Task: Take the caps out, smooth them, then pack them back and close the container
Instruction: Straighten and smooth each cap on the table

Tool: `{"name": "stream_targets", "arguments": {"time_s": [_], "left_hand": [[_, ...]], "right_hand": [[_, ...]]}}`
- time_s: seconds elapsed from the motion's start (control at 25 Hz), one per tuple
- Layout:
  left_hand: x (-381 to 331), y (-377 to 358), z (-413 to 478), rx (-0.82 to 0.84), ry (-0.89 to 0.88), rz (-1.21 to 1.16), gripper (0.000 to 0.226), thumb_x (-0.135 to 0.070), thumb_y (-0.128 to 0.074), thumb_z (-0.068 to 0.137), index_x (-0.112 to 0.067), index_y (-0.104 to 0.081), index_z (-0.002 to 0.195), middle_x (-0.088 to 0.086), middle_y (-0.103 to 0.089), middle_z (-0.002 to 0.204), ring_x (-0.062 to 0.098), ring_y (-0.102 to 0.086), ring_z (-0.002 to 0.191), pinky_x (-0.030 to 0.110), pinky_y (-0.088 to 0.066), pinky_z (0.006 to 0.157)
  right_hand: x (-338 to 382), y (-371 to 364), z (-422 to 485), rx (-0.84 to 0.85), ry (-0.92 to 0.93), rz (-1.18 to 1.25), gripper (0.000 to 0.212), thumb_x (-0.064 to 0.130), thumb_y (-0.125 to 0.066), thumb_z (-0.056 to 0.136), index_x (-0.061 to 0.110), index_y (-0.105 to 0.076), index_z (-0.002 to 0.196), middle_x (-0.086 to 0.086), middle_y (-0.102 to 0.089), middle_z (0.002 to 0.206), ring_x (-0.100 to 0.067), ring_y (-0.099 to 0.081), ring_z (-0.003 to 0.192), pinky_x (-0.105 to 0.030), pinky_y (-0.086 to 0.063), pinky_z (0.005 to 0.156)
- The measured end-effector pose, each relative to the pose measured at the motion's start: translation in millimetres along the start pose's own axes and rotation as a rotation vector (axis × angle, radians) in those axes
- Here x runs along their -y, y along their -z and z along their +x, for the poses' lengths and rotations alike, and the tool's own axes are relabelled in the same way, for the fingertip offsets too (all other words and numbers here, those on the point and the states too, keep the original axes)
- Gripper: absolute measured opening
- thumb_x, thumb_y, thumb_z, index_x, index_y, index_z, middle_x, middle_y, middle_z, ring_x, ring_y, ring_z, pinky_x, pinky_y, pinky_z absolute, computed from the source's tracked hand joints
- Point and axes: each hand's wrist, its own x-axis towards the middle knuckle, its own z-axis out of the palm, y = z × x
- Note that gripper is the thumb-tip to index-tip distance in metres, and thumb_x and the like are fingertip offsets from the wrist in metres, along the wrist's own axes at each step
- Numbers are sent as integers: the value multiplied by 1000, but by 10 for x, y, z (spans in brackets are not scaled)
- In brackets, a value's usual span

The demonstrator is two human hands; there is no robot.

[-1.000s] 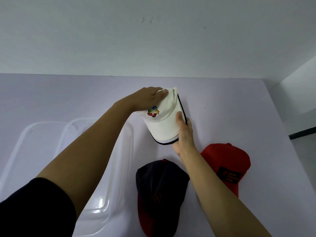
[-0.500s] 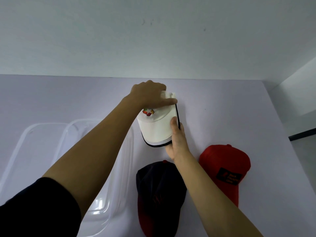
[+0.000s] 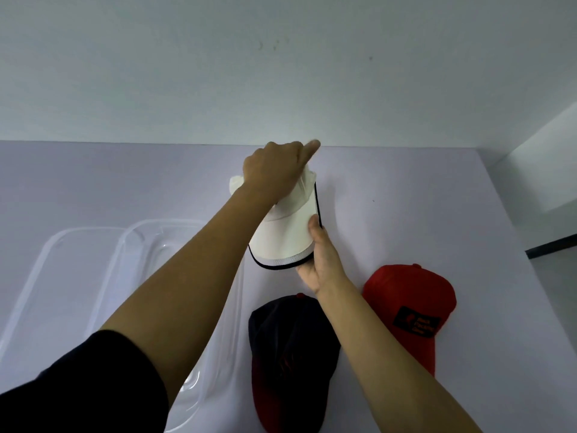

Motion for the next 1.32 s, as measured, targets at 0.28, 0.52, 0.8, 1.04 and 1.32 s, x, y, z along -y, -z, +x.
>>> {"name": "stream_targets", "arguments": {"time_s": [0.28,0.52,0.8,1.04,1.32], "left_hand": [[697,-34,-138,254,66,-839,35,-49,-39,96,-25,-61,108,-4,-61,113,15,-55,109,32,-40,97],[738,-415,-204,-3,175,-905,24,-40,-44,96,-20,-46,84,-5,-55,81,11,-53,76,25,-44,68],[731,-734,-397,198,773,-1179,57,-56,-34,93,-35,-17,143,5,-29,146,34,-38,128,57,-44,92],[693,-1025,-594,373,756,-1374,44,-13,-44,84,-7,-42,128,10,-58,107,27,-57,93,37,-53,73],[721,-1272,-706,313,738,-1105,64,-34,-56,63,-9,-48,121,9,-56,121,27,-57,104,35,-51,75]], "right_hand": [[66,175,9,-45,-36,264,30,27,-48,95,12,-58,119,-7,-75,91,-22,-73,78,-37,-59,60],[70,59,-5,-25,-116,283,29,27,-48,95,13,-57,119,-13,-67,109,-31,-65,95,-50,-56,70],[53,150,194,-104,-118,343,35,24,-48,95,11,-52,127,-15,-65,110,-31,-63,96,-52,-56,67],[15,277,328,-239,-257,53,37,29,-51,94,5,-50,121,-16,-61,100,-31,-60,89,-49,-55,69],[-36,530,450,-399,-129,-899,49,42,-39,96,8,-37,130,-7,-51,120,-22,-51,99,-38,-50,83]]}}
